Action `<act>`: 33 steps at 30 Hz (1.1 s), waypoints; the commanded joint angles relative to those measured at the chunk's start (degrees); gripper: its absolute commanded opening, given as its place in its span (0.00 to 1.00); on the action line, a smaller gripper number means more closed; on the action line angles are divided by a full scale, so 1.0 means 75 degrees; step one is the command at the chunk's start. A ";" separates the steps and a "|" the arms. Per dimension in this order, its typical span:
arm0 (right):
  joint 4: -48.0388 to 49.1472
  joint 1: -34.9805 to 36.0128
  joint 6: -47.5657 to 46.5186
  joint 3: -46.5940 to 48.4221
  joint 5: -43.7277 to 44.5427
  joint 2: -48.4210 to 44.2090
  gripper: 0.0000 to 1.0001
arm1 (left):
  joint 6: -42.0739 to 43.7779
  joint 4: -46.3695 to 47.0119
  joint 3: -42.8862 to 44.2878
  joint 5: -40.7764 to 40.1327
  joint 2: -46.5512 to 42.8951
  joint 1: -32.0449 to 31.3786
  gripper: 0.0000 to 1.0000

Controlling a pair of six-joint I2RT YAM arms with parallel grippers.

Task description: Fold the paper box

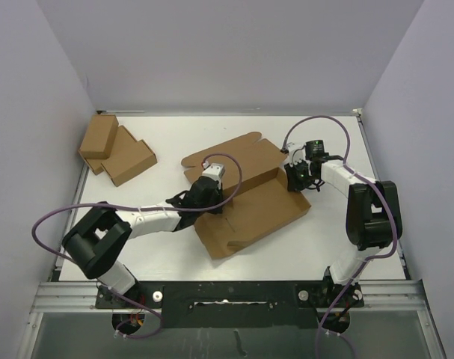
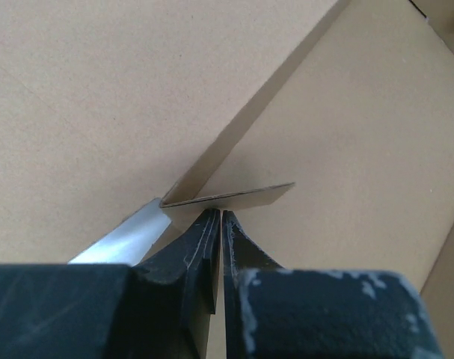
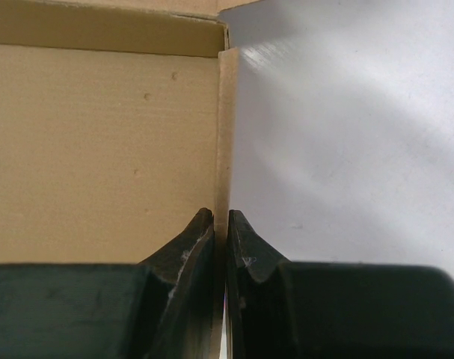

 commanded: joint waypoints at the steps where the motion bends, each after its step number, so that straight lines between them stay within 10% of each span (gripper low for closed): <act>1: 0.0076 0.0179 0.0047 0.0093 -0.0472 -0.0415 0.02 | -0.0085 0.0906 0.0546 -0.0898 0.0457 -0.0066 0.05; 16: 0.0059 0.0259 0.0088 0.0081 -0.0252 -0.0361 0.02 | 0.0539 0.1491 0.1448 -0.0529 0.1439 0.0502 0.05; 33: 0.0051 -0.0065 0.0188 0.0151 -0.0295 -0.0379 0.04 | 0.0229 -0.0782 -0.0396 0.3726 -0.3849 0.0249 0.12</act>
